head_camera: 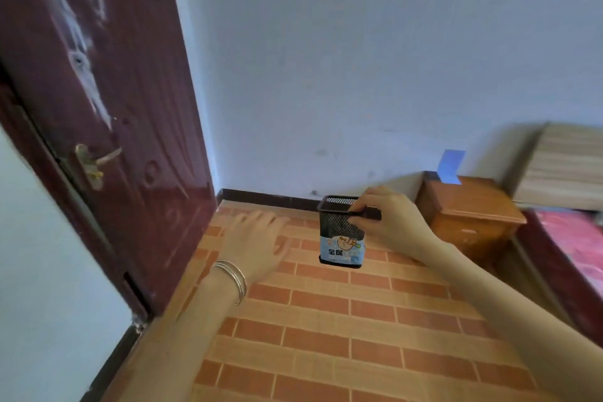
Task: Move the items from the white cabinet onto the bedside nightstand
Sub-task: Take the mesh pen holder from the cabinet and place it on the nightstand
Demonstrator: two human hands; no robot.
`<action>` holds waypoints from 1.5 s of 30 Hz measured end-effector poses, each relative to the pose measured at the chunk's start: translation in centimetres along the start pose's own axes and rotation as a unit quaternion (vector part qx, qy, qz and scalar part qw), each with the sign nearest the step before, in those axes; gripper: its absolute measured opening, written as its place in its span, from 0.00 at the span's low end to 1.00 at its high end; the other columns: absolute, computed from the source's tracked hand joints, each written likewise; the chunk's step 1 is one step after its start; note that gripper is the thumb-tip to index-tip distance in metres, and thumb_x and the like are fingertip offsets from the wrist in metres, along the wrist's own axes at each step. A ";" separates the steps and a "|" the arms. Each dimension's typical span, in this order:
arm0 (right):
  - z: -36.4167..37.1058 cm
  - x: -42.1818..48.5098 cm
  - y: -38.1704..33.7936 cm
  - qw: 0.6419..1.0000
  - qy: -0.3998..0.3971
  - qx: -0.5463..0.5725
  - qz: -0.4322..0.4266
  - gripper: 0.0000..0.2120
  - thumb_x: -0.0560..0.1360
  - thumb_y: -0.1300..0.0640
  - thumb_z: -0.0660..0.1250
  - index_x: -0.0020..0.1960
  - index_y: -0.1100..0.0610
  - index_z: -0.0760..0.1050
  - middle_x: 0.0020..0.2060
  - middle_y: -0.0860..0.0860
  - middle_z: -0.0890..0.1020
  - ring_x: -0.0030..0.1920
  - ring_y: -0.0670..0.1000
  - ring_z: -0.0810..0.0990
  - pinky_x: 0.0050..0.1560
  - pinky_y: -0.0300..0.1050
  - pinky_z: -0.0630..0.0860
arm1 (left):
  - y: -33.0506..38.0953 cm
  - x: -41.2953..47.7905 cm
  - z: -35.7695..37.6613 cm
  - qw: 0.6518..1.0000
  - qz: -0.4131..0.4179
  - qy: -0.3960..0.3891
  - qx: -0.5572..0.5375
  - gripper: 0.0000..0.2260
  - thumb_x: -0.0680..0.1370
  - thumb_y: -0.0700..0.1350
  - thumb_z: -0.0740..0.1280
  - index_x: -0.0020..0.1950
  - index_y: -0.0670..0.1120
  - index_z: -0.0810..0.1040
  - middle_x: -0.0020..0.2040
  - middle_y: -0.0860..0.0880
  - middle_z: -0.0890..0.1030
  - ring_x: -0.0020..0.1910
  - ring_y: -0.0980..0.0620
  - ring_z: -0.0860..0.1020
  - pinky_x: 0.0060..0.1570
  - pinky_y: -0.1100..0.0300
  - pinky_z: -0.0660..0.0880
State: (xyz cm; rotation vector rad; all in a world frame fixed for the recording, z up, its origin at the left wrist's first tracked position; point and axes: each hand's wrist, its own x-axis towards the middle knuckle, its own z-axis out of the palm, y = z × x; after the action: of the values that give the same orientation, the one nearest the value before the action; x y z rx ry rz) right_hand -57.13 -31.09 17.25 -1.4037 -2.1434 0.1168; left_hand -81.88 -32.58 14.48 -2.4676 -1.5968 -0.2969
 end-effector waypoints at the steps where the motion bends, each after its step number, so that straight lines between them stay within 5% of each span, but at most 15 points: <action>1: -1.2 -0.2 2.1 1.000 0.006 -0.008 0.007 0.05 0.70 0.54 0.72 0.45 0.52 0.81 0.38 0.41 0.75 0.43 0.45 0.72 0.41 0.48 0.74 | 1.6 1.9 0.5 1.000 0.014 0.007 -0.002 0.20 0.80 0.57 0.53 0.68 0.52 0.70 0.63 0.55 0.75 0.61 0.55 0.71 0.60 0.57 0.64; 6: -7.2 -0.8 11.0 0.997 0.049 -0.054 0.041 0.05 0.70 0.54 0.73 0.46 0.52 0.81 0.34 0.36 0.70 0.40 0.43 0.69 0.37 0.42 0.65 | 8.5 10.9 2.1 0.997 0.065 0.029 -0.017 0.22 0.79 0.57 0.51 0.66 0.50 0.73 0.59 0.53 0.78 0.59 0.52 0.73 0.57 0.55 0.66; 12: -10.6 -2.1 18.7 0.990 0.078 -0.066 0.099 0.04 0.68 0.56 0.74 0.42 0.52 0.81 0.35 0.42 0.74 0.41 0.49 0.73 0.37 0.51 0.73 | 15.1 19.0 5.3 0.987 0.146 0.057 -0.035 0.20 0.73 0.56 0.54 0.48 0.49 0.83 0.41 0.53 0.82 0.40 0.52 0.80 0.40 0.55 0.75; 21: -10.7 -0.8 29.3 0.974 0.064 -0.099 0.195 0.04 0.69 0.55 0.73 0.43 0.52 0.81 0.37 0.41 0.76 0.41 0.46 0.73 0.39 0.48 0.74 | 19.4 32.0 11.8 0.967 0.227 0.078 -0.086 0.15 0.70 0.55 0.60 0.47 0.50 0.83 0.40 0.54 0.81 0.40 0.52 0.79 0.40 0.57 0.74; 32: -14.1 8.2 40.6 0.942 0.152 -0.158 0.255 0.04 0.69 0.57 0.74 0.44 0.55 0.81 0.39 0.45 0.78 0.41 0.47 0.73 0.37 0.41 0.69 | 23.1 50.5 13.2 0.927 0.325 0.126 -0.139 0.19 0.71 0.53 0.56 0.52 0.46 0.82 0.47 0.50 0.81 0.47 0.48 0.79 0.48 0.54 0.72; 34: -13.7 8.5 42.6 0.939 0.146 -0.160 0.267 0.05 0.68 0.58 0.74 0.43 0.55 0.82 0.38 0.44 0.77 0.41 0.47 0.73 0.37 0.41 0.70 | 23.9 52.0 14.9 0.923 0.335 0.121 -0.149 0.19 0.71 0.53 0.57 0.53 0.47 0.82 0.48 0.50 0.81 0.48 0.48 0.78 0.50 0.56 0.68; 45: -14.7 10.7 57.3 0.941 0.103 -0.156 0.281 0.05 0.69 0.54 0.74 0.44 0.54 0.82 0.37 0.40 0.74 0.37 0.40 0.71 0.33 0.31 0.64 | 31.5 64.2 21.7 0.930 0.328 0.074 -0.147 0.17 0.70 0.52 0.61 0.51 0.47 0.82 0.46 0.50 0.82 0.47 0.49 0.80 0.45 0.53 0.76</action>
State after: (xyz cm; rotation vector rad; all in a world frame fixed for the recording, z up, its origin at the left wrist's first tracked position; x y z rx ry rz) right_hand -6.09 0.31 12.82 -2.0845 -1.5849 -0.1568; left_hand -25.89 16.71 9.25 -2.9357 -0.6341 -0.6227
